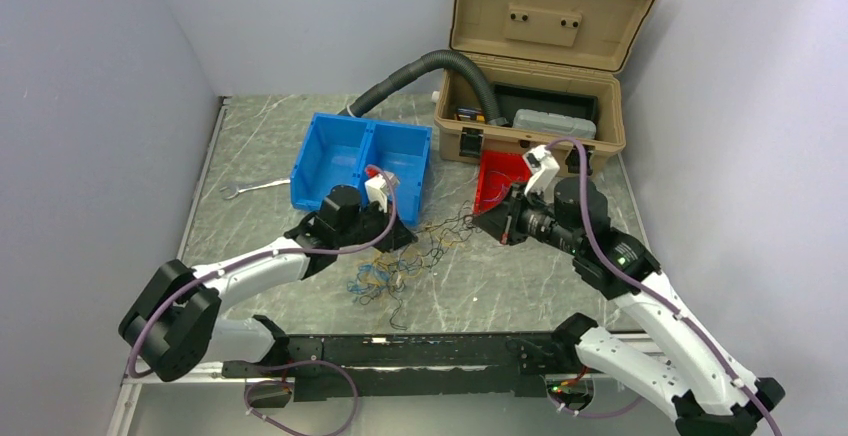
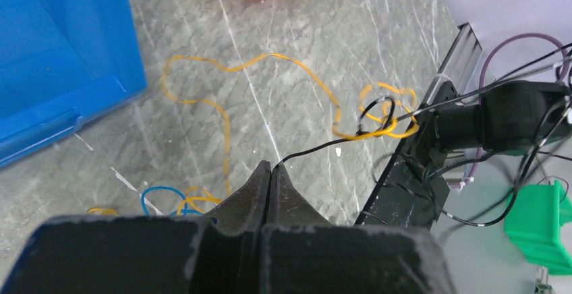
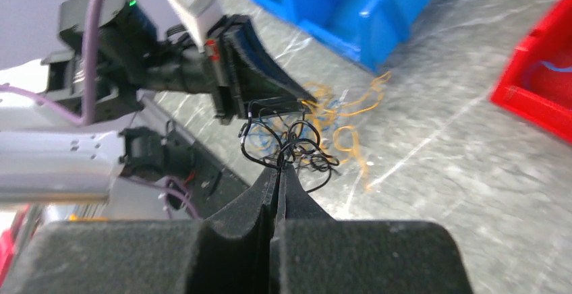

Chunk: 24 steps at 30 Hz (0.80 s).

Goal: Untangle the cables

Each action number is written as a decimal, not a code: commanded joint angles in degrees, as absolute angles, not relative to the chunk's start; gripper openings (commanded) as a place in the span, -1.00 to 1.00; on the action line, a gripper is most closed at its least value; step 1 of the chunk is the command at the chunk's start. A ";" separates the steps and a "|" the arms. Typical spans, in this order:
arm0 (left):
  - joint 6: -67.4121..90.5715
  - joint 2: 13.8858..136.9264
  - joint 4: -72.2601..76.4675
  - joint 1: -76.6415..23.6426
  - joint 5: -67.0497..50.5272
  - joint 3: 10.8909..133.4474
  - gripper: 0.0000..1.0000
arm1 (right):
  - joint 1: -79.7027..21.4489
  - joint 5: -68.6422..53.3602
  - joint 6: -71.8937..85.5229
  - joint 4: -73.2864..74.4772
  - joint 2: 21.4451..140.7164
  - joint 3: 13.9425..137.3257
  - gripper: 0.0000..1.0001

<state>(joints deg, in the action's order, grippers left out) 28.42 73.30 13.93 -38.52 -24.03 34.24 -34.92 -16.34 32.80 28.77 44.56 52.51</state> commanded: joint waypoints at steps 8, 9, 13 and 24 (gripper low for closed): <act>30.58 61.80 5.63 -36.04 -6.66 27.98 -1.00 | -34.87 28.17 46.79 44.26 30.78 53.76 -0.97; 30.77 60.09 5.19 -36.04 -4.74 27.31 -1.00 | -34.89 29.87 48.06 44.93 29.84 53.06 -0.97; 30.44 54.44 2.42 -35.93 -0.21 26.52 -1.00 | -34.82 30.03 47.86 44.87 28.67 50.91 -0.95; 28.12 48.39 -2.73 -35.92 2.59 27.09 -1.00 | -34.90 24.32 43.93 42.33 31.80 48.67 0.56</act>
